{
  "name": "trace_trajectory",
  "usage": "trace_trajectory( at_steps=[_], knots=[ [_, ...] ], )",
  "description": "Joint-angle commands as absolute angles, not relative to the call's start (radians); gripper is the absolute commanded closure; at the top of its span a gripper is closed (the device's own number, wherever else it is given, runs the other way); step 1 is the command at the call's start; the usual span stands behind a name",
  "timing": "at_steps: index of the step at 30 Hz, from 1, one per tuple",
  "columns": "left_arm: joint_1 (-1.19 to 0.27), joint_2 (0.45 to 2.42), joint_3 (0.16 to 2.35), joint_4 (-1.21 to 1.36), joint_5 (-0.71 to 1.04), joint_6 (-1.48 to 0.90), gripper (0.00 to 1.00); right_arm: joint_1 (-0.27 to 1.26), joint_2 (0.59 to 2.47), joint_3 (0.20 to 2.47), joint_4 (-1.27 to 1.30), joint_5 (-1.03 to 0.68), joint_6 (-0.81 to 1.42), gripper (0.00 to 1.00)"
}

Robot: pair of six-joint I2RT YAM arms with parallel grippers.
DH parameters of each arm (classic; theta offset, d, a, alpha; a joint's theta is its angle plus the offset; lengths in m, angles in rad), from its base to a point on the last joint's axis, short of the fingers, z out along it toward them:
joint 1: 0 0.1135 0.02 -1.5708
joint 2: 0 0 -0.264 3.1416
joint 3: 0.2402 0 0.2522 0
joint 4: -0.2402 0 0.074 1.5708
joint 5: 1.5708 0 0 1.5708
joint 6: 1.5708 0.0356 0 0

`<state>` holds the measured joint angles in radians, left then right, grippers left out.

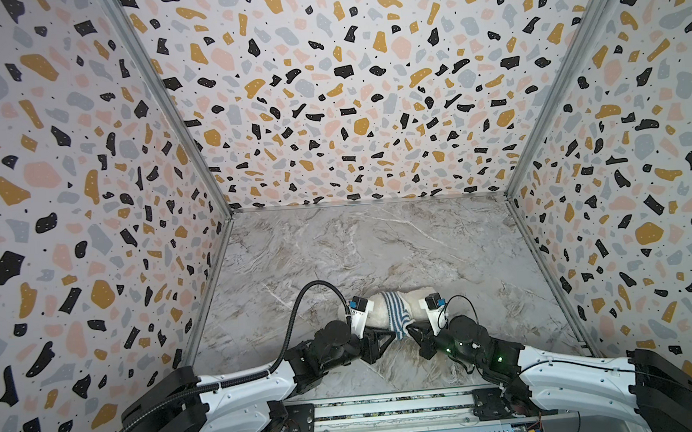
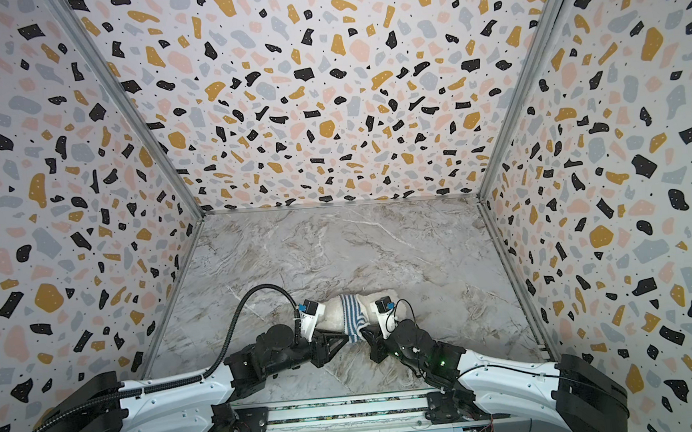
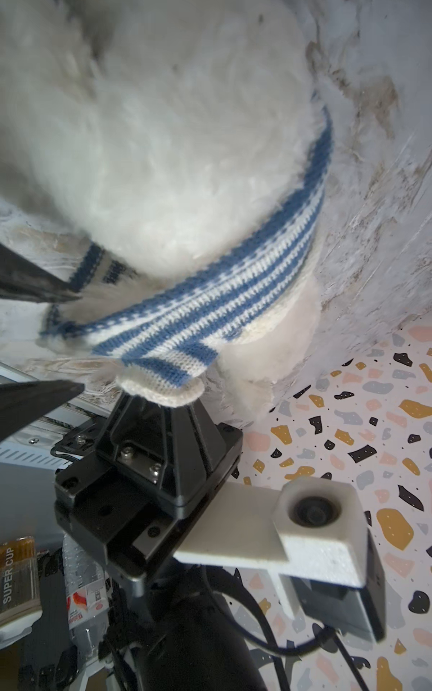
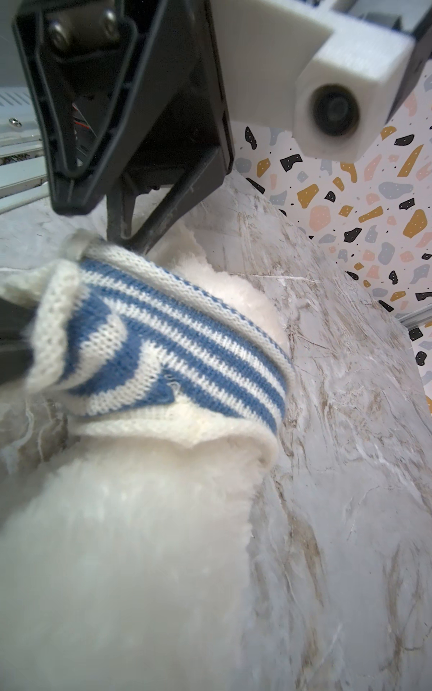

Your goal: Dress the teddy bear

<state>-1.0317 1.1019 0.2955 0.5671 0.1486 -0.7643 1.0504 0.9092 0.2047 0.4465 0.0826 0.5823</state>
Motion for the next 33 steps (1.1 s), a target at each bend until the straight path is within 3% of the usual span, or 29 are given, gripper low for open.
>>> trace_trajectory(
  at_steps=[1,5,10,19,20,24,33],
  knots=[
    [-1.037,1.104,0.310,0.691,0.138,-0.782,0.75,1.059,0.912,0.246,0.497,0.090,0.586,1.00],
    [-1.037,1.116,0.314,0.681,0.126,-0.783,0.81,1.061,0.901,0.239,0.505,0.082,0.582,1.00],
    [-1.037,1.141,0.328,0.638,0.094,-0.782,0.72,1.063,0.872,0.229,0.500,0.085,0.575,1.00],
    [-1.038,1.168,0.330,0.648,0.071,-0.803,0.66,1.072,0.877,0.230,0.503,0.090,0.572,1.00],
    [-1.037,1.174,0.329,0.659,0.074,-0.805,0.67,1.072,0.879,0.232,0.504,0.090,0.571,1.00],
    [-1.037,1.181,0.330,0.674,0.081,-0.805,0.98,1.077,0.877,0.230,0.501,0.093,0.574,1.00],
    [-1.017,1.103,0.279,0.502,-0.076,-0.823,1.00,1.080,0.737,0.197,0.475,0.115,0.564,1.00]
  ],
)
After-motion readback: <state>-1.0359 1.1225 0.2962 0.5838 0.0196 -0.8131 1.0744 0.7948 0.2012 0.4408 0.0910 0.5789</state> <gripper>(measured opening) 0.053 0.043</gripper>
